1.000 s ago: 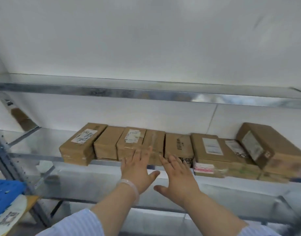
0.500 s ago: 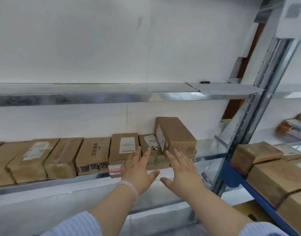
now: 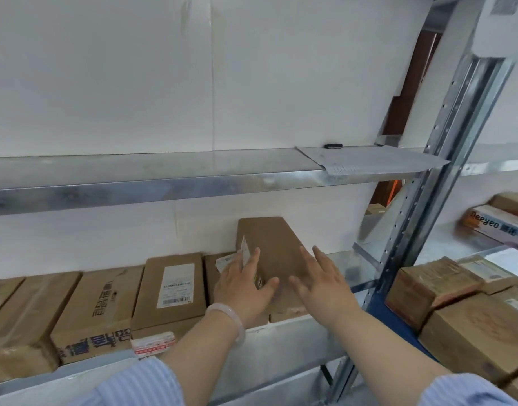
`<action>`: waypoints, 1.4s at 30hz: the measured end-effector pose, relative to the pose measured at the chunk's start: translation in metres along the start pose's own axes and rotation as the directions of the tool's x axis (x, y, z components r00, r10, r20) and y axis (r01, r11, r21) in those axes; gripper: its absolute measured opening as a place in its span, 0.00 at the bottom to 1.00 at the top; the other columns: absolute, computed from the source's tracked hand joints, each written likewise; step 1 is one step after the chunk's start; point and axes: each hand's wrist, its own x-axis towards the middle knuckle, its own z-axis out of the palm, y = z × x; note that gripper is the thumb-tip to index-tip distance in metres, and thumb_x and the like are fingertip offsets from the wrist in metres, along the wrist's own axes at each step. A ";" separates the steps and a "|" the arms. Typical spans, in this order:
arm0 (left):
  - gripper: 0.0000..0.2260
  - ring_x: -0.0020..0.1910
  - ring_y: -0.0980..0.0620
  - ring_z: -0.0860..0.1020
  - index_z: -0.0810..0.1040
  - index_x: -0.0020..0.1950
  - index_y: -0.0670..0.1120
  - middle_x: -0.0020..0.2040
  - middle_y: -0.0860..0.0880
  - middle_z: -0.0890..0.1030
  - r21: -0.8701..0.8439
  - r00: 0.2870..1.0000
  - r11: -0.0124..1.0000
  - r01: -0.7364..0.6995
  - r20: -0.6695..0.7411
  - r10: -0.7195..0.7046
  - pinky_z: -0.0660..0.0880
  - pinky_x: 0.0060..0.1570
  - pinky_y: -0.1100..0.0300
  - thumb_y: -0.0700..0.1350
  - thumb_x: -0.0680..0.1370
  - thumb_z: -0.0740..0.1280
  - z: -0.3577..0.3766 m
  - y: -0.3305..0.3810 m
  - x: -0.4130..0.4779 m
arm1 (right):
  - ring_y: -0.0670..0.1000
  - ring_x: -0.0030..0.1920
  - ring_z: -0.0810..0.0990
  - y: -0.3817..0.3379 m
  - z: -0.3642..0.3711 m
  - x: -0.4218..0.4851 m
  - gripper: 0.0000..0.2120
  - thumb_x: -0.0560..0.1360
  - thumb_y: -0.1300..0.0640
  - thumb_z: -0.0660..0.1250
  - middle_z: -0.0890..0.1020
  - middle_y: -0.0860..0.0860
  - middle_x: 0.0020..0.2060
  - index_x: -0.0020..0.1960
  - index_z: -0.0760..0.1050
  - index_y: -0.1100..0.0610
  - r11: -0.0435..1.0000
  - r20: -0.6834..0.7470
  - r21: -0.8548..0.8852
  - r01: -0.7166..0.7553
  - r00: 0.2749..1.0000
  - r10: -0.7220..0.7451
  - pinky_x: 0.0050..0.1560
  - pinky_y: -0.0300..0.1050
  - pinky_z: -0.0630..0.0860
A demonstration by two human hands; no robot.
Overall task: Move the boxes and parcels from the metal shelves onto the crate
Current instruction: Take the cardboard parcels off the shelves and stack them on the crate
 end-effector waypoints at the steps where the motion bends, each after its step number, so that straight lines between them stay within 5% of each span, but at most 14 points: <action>1: 0.35 0.78 0.47 0.45 0.42 0.75 0.66 0.79 0.53 0.44 -0.006 1.000 1.000 0.009 0.011 -0.009 0.51 0.73 0.48 0.71 0.73 0.53 0.000 0.001 0.011 | 0.51 0.78 0.47 0.003 -0.001 0.012 0.33 0.79 0.38 0.55 0.47 0.49 0.79 0.78 0.46 0.44 1.000 0.004 0.002 -0.010 1.000 0.010 0.75 0.49 0.48; 10: 0.36 0.77 0.42 0.46 0.44 0.76 0.66 0.79 0.55 0.44 -0.098 0.984 0.984 0.147 0.113 -0.135 0.50 0.73 0.45 0.71 0.72 0.56 0.004 -0.004 0.082 | 0.52 0.77 0.51 0.032 0.012 0.094 0.33 0.77 0.34 0.55 0.49 0.46 0.78 0.78 0.47 0.40 0.991 0.207 0.104 -0.080 0.977 0.057 0.75 0.54 0.54; 14: 0.37 0.73 0.44 0.61 0.47 0.75 0.68 0.77 0.52 0.56 -0.217 0.972 0.954 0.206 0.156 -0.175 0.64 0.70 0.46 0.72 0.70 0.60 0.015 -0.005 0.089 | 0.51 0.73 0.62 0.039 0.017 0.111 0.33 0.77 0.36 0.58 0.58 0.46 0.77 0.78 0.50 0.42 0.937 0.343 0.317 -0.146 0.939 0.031 0.72 0.50 0.61; 18: 0.39 0.67 0.49 0.69 0.48 0.73 0.70 0.74 0.53 0.61 -0.413 0.965 0.875 0.254 0.173 -0.198 0.71 0.65 0.49 0.67 0.70 0.67 0.017 -0.001 0.085 | 0.48 0.69 0.68 0.045 0.019 0.111 0.34 0.77 0.40 0.62 0.55 0.42 0.77 0.78 0.48 0.40 0.857 0.428 0.480 -0.187 0.903 -0.043 0.60 0.38 0.67; 29: 0.43 0.65 0.54 0.69 0.48 0.76 0.64 0.73 0.53 0.63 -0.513 0.949 0.836 0.197 -0.113 -0.293 0.69 0.65 0.56 0.59 0.71 0.73 0.005 0.018 0.032 | 0.50 0.62 0.72 0.023 0.011 0.110 0.35 0.74 0.36 0.62 0.66 0.47 0.71 0.75 0.46 0.32 0.862 0.351 0.504 0.051 0.900 -0.259 0.64 0.45 0.69; 32: 0.43 0.67 0.51 0.68 0.47 0.76 0.63 0.73 0.52 0.63 -0.505 0.918 0.839 0.203 -0.201 -0.343 0.69 0.67 0.51 0.58 0.71 0.72 -0.009 0.010 0.000 | 0.50 0.69 0.67 -0.003 0.021 0.102 0.35 0.74 0.36 0.63 0.64 0.46 0.74 0.75 0.47 0.31 0.838 0.332 0.522 0.157 0.868 -0.369 0.65 0.43 0.65; 42: 0.46 0.66 0.52 0.68 0.48 0.76 0.64 0.74 0.53 0.60 -0.529 0.774 0.805 0.269 -0.379 -0.507 0.71 0.66 0.50 0.57 0.68 0.75 -0.067 -0.048 -0.125 | 0.45 0.62 0.69 -0.125 0.051 0.036 0.38 0.72 0.35 0.65 0.64 0.44 0.72 0.74 0.47 0.29 0.695 0.353 0.662 0.279 0.703 -0.618 0.59 0.41 0.68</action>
